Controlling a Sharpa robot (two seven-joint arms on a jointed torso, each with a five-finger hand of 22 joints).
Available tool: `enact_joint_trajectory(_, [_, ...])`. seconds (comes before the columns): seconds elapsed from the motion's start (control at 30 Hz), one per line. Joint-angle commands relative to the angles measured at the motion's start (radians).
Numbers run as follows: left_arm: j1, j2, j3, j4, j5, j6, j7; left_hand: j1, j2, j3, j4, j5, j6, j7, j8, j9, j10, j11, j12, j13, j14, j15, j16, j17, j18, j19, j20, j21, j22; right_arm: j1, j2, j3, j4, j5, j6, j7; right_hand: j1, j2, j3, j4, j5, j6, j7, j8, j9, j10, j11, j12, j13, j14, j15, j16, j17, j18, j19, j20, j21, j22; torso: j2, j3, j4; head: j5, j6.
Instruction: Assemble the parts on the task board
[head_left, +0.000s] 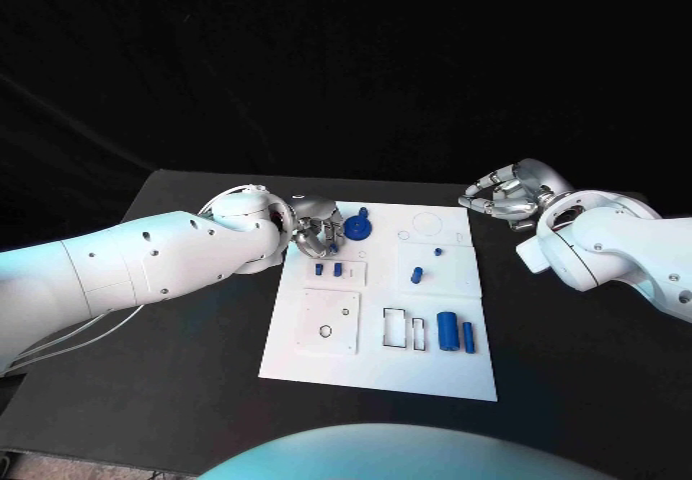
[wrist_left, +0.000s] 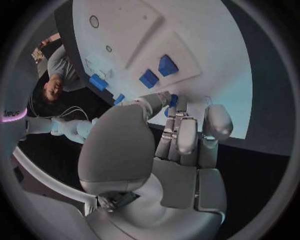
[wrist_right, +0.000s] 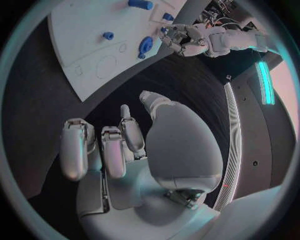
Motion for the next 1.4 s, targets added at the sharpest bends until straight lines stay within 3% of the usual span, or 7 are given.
enact_joint_trajectory(0.03, [-0.001, 0.002, 0.000, 0.003, 0.010, 0.012, 0.003, -0.013, 0.000, 0.001, -0.004, 0.001, -0.011, -0.001, -0.005, -0.002, -0.007, 0.002, -0.007, 0.001, -0.001, 0.009, -0.004, -0.003, -0.003, -0.004, 0.007, -0.007, 0.143, -0.001, 0.000, 0.000, -0.001, -0.005, 0.002, 0.008, -0.011, -0.002, 0.008, 0.000, 0.007, -0.005, 0.001, 0.005, 0.003, -0.004, -0.001, -0.002, -0.002, 0.091, -0.005, -0.007, 0.210, 0.021, -0.004, -0.006, -0.004, 0.167, 0.000, 0.0001, 0.0003, 0.001, 0.000])
enact_joint_trajectory(0.33, [-0.002, -0.001, 0.000, 0.004, 0.015, 0.009, 0.001, -0.045, -0.017, -0.025, -0.005, 0.011, -0.078, -0.026, -0.044, -0.018, -0.106, 0.036, -0.043, -0.005, -0.074, 0.039, -0.045, -0.106, 0.008, -0.055, 0.030, -0.080, 0.125, -0.001, -0.001, 0.000, -0.003, -0.004, 0.004, 0.007, -0.011, -0.003, 0.008, 0.000, 0.006, -0.006, 0.001, 0.005, 0.003, -0.006, 0.000, -0.005, -0.005, 0.091, -0.005, -0.008, 0.207, 0.021, -0.005, -0.006, -0.007, 0.166, 0.000, -0.0006, -0.0002, 0.001, 0.001])
enact_joint_trajectory(0.9, [-0.004, -0.024, 0.004, 0.017, 0.022, -0.024, 0.007, -0.016, 0.017, -0.178, 0.005, 0.032, -0.116, -0.038, -0.058, -0.048, -0.224, 0.064, -0.014, -0.001, -0.174, 0.067, -0.050, -0.211, 0.026, -0.125, 0.063, -0.170, 0.103, -0.001, -0.002, 0.000, -0.007, -0.006, 0.013, 0.008, -0.011, -0.007, 0.008, -0.002, 0.004, -0.009, 0.001, 0.004, 0.004, -0.012, 0.000, -0.012, -0.011, 0.092, -0.005, -0.006, 0.212, 0.023, -0.009, -0.006, -0.016, 0.163, 0.000, -0.0008, 0.0002, -0.001, 0.002])
enact_joint_trajectory(1.0, [-0.004, -0.040, 0.006, 0.033, 0.055, -0.053, 0.038, -0.013, 0.022, -0.212, 0.018, 0.041, -0.108, -0.034, -0.054, -0.052, -0.230, 0.065, 0.001, 0.002, -0.177, 0.068, -0.043, -0.219, 0.027, -0.126, 0.066, -0.171, 0.103, -0.001, -0.002, 0.000, -0.011, -0.010, 0.033, 0.019, -0.001, -0.015, 0.022, -0.010, -0.008, -0.015, 0.004, 0.005, 0.009, -0.126, 0.002, -0.153, -0.144, 0.083, -0.002, -0.021, 0.187, 0.033, -0.034, -0.004, -0.064, 0.144, 0.001, -0.0016, -0.0002, -0.003, 0.003])
enact_joint_trajectory(1.1, [-0.005, -0.065, 0.013, 0.055, 0.173, -0.111, 0.090, -0.012, 0.032, -0.280, 0.059, 0.049, -0.088, -0.030, -0.044, -0.058, -0.234, 0.056, 0.037, 0.010, -0.189, 0.063, -0.040, -0.249, 0.030, -0.129, 0.062, -0.176, 0.101, -0.002, -0.001, 0.000, -0.018, -0.036, 0.076, 0.054, 0.025, -0.030, 0.068, -0.031, -0.043, -0.013, 0.004, 0.012, 0.020, -0.356, 0.009, -0.512, -0.461, 0.017, 0.003, -0.134, 0.022, 0.061, -0.109, -0.002, -0.205, 0.090, 0.000, -0.0014, -0.0003, -0.005, 0.006])
enact_joint_trajectory(1.27, [-0.004, -0.102, 0.026, 0.070, 0.468, -0.210, 0.179, 0.012, 0.045, -0.337, 0.120, 0.060, -0.049, -0.005, -0.026, -0.058, -0.235, 0.055, 0.095, 0.024, -0.314, 0.061, -0.141, -0.474, 0.054, -0.210, 0.062, -0.322, 0.062, -0.003, 0.004, 0.000, -0.031, -0.147, 0.156, 0.112, 0.033, -0.053, 0.125, -0.068, -0.113, 0.002, 0.026, 0.013, 0.013, -0.383, 0.032, -0.820, -0.725, -0.003, 0.024, -0.177, -0.041, 0.066, -0.127, 0.018, -0.248, 0.077, -0.003, -0.0003, 0.0017, -0.013, 0.008])
enact_joint_trajectory(1.4, [-0.004, -0.131, 0.034, 0.076, 0.708, -0.229, 0.235, 0.017, 0.049, -0.354, 0.143, 0.062, -0.059, 0.002, -0.031, -0.061, -0.248, 0.060, 0.111, 0.027, -0.337, 0.065, -0.164, -0.512, 0.058, -0.228, 0.065, -0.360, 0.053, -0.009, 0.010, 0.000, -0.037, -0.308, 0.209, 0.134, 0.036, -0.055, 0.133, -0.112, -0.126, 0.020, 0.023, 0.007, 0.000, -0.373, 0.040, -0.954, -0.846, 0.009, 0.028, -0.160, -0.028, 0.061, -0.108, 0.024, -0.221, 0.092, -0.003, 0.0001, 0.0004, -0.018, 0.014])
